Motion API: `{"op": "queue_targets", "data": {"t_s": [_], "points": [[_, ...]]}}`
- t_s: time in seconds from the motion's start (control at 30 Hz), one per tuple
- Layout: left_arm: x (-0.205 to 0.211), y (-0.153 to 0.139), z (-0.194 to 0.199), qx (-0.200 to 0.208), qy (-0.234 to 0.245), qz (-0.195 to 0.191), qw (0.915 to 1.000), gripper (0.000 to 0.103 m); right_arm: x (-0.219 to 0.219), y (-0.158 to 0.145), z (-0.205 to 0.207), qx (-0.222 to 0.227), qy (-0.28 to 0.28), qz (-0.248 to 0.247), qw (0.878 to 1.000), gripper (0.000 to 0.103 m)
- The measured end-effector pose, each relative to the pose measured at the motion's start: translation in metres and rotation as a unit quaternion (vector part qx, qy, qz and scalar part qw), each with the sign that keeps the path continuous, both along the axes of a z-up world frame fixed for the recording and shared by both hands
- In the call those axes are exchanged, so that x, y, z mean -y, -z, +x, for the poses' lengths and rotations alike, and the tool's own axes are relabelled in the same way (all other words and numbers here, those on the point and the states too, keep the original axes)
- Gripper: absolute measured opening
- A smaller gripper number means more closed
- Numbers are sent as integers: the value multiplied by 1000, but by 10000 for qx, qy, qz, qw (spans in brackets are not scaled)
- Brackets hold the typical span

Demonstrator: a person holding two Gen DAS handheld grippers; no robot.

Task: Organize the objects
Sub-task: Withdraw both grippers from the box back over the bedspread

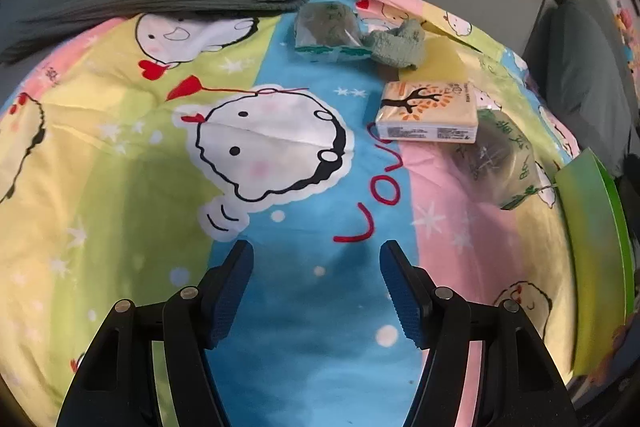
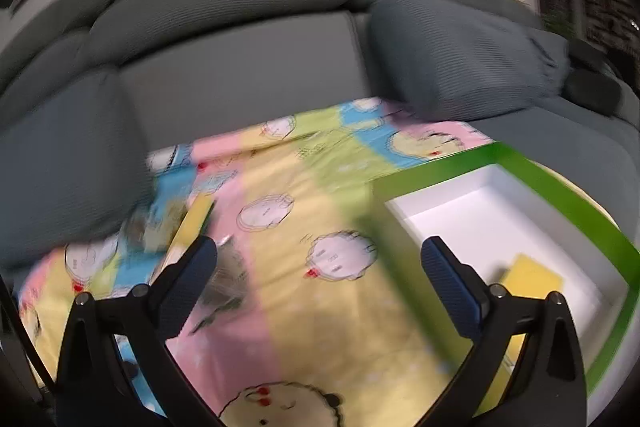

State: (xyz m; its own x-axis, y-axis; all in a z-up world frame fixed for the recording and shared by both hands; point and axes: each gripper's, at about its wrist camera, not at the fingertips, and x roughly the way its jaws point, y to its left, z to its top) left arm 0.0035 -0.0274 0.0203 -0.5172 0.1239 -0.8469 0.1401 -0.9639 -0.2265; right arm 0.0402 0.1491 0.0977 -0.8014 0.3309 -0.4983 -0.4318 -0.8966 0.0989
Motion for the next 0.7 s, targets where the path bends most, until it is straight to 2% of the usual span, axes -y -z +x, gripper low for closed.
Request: {"op": "queue_targets", "data": {"t_s": [0.07,0.17,0.27,0.37,0.43,0.57,0.63,0.7], "points": [[2,-2,1,-158,34,-57,9999,67,14,7,-14,176,-281,116,9994,102],[5,0,-1,-289,-25,-177,9994,67,21,19,-31,374,-660,-164,9970,102],[8,5,-5,-373,-55,-188,9991,67,24,38,-46,790,-759,-286,9936,102],[4,7,-5,-451,48,-226,9987,76,28,53,-50,1051,-769,-269,9911,102],[-1,7,-6,-481,138,-389,9980,80,28,60,-55,1157,-770,-359,9896,102],[-19,12,-5,-572,386,-1017,9924,85,29,71,-59,1320,-649,-386,9884,102],[-18,12,-6,-562,376,-982,9929,85,32,76,-62,1420,-661,-392,9869,102],[-12,11,-7,-555,307,-774,9950,85,36,80,-64,1498,-689,-333,9857,102]]}}
